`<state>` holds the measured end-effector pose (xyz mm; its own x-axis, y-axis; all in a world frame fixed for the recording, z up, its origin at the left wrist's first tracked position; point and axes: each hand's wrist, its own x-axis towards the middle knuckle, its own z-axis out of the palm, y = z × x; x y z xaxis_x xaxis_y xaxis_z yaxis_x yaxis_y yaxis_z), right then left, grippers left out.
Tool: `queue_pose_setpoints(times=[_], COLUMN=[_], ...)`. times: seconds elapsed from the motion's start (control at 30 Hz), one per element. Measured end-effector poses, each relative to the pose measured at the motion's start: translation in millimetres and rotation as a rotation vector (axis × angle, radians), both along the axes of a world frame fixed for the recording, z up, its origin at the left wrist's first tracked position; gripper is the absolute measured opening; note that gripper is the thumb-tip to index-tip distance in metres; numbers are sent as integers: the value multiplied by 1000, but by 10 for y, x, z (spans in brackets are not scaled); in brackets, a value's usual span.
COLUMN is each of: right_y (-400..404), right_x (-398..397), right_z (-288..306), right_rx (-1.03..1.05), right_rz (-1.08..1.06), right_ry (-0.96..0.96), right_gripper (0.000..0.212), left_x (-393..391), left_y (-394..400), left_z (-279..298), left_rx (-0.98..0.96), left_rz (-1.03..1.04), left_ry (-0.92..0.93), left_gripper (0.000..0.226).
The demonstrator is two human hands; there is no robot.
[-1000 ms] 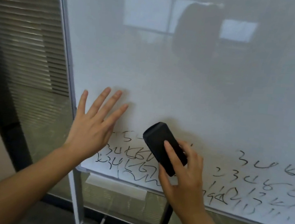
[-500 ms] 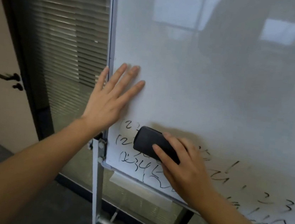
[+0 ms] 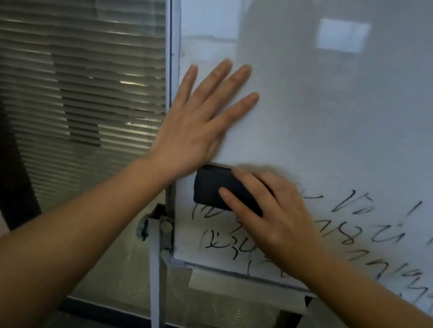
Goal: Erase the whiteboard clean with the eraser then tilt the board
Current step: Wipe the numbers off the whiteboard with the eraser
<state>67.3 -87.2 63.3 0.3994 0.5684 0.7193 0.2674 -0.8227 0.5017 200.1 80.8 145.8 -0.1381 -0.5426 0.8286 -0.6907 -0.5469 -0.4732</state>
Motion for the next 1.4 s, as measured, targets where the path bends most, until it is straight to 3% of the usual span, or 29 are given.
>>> queue_pose_setpoints(times=[0.17,0.43,0.57,0.73,0.87,1.0,1.17,1.4], right_y=[-129,42,84,107,-37,-131,63,221], right_x=[86,297,296,230,237,258,346,329], right_z=[-68,-188,-299,-417,-266,-130,-192,-422], right_rx=[-86,44,26,-168,-242,-45,112,-81], right_rz=[7,-45,-52,-50,-40,-65,-134,-54], right_ry=[-61,-220,-191,-62,-69,-206,-251,-95], right_gripper=[40,34,33,40,40,35,38,38], left_x=[4,66,84,67,64,36,-100,-85], left_y=[25,-16,-76,-144,-176,-175,-155,-236], left_z=[21,-3,-34,-71,-89,-85,-48,-116], left_rx=[19,-20,-56,-117,-124,-126,-148,-122], left_rz=[-12,26,34,65,93,43,-124,51], left_ry=[-20,-43,-61,-64,-58,11,254,78], left_gripper=[46,41,41,41,42,42,47,52])
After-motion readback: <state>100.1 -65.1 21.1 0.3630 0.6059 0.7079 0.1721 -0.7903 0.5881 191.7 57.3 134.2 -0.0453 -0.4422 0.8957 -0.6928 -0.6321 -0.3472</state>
